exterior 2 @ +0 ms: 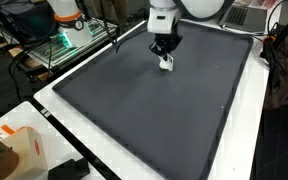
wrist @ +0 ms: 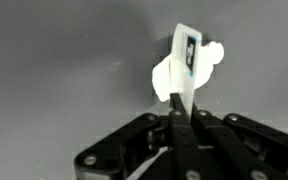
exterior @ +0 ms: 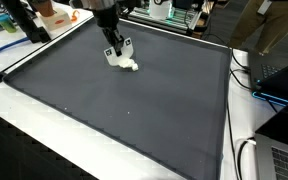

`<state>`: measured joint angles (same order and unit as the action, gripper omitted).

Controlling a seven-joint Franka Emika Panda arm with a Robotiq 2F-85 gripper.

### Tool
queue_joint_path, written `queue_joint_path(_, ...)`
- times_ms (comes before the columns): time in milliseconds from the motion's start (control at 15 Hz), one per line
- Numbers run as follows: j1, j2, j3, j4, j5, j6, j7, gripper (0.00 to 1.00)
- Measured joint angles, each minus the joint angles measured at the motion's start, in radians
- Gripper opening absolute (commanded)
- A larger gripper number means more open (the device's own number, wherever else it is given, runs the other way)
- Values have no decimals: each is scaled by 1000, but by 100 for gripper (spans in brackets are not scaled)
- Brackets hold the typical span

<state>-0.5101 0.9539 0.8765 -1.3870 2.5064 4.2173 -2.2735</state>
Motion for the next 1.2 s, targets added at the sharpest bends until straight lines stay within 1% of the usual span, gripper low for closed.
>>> queue_joint_path(267,10,-120,4,-94,0,0,0,1)
queue_joint_path(400,29,-174,-11,-108,-1,-3,-5,1)
queue_joint_path(533,70,-210,-69,-106,-3,-19,-10,1)
queue_joint_path(733,137,-214,-180,-105,-5,-56,-10,1)
queue_joint_path(800,151,-211,-204,-106,0,-72,-13,1)
queue_joint_path(867,150,-207,-202,-108,-1,-84,-14,1)
queue_joint_path(933,140,-205,-180,-112,-1,-90,-20,1)
queue_joint_path(1200,91,-242,-33,-157,-1,-97,-38,1)
